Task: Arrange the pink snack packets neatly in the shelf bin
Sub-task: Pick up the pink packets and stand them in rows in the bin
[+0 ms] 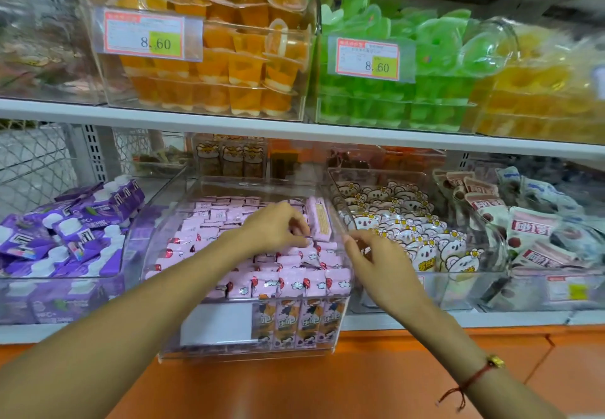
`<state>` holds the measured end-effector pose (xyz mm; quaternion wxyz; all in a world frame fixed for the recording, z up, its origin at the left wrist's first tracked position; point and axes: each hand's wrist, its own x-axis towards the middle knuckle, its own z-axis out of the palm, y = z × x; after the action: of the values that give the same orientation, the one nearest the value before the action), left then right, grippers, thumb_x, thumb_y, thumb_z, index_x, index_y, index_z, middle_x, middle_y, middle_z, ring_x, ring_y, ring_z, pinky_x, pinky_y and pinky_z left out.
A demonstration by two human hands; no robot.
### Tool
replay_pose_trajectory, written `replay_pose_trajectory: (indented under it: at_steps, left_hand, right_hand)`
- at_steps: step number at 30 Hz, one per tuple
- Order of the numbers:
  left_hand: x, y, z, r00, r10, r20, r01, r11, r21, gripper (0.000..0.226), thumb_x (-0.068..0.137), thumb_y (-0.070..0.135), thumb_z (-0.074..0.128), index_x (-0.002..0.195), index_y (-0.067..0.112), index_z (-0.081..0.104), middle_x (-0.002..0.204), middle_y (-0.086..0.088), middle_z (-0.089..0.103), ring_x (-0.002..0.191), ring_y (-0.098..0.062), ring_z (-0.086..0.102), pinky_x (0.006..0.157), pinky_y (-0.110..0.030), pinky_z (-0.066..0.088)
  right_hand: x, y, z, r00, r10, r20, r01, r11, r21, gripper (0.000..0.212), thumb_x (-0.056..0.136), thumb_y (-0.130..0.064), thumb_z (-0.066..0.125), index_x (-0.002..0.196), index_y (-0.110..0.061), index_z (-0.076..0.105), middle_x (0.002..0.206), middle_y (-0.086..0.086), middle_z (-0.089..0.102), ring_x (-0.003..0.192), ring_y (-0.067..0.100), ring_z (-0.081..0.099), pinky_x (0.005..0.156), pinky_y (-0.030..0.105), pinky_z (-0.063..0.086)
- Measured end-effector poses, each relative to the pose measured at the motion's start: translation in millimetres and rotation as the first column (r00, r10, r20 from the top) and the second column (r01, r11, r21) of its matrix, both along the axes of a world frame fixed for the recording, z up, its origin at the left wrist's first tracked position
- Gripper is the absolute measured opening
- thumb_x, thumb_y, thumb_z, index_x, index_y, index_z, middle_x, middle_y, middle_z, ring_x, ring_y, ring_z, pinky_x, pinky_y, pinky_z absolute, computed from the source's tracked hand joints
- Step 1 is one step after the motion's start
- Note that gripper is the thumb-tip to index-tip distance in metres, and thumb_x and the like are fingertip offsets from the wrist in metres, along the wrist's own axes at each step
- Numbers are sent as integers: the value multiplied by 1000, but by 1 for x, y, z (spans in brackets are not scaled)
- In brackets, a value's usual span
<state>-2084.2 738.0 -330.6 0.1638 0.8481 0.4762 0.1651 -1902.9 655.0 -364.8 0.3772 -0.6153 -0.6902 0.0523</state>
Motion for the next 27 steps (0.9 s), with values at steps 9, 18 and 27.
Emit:
replay_pose_trajectory:
  at_steps: [9, 18, 27]
  left_hand:
    - [4, 12, 5, 979, -71, -194, 107, 977, 184, 11, 84, 31, 69, 94, 30, 74, 79, 19, 61, 72, 2, 53, 56, -18, 36]
    - [8, 23, 2, 987, 129, 96, -122, 990, -74, 35, 92, 45, 51, 92, 16, 71, 93, -7, 66, 66, -18, 50, 66, -29, 42]
    - [37, 33, 2, 967, 227, -119, -236, 969, -70, 60, 90, 57, 46, 128, 12, 54, 150, -15, 33, 140, -36, 20, 114, -44, 16]
  right_hand:
    - [0, 3, 0, 1000, 4, -14, -5, 998, -66, 31, 97, -41, 40, 107, -20, 61, 75, -16, 55, 57, 1, 49, 50, 24, 33]
    - [3, -8, 12, 996, -15, -87, 19, 999, 47, 16, 88, -39, 62, 95, -26, 65, 71, -14, 63, 65, 8, 58, 63, 35, 51]
    - [3, -10, 12, 998, -26, -60, 29, 999, 38, 19, 88, -44, 59, 90, -26, 67, 63, -11, 61, 57, 2, 56, 55, 28, 48]
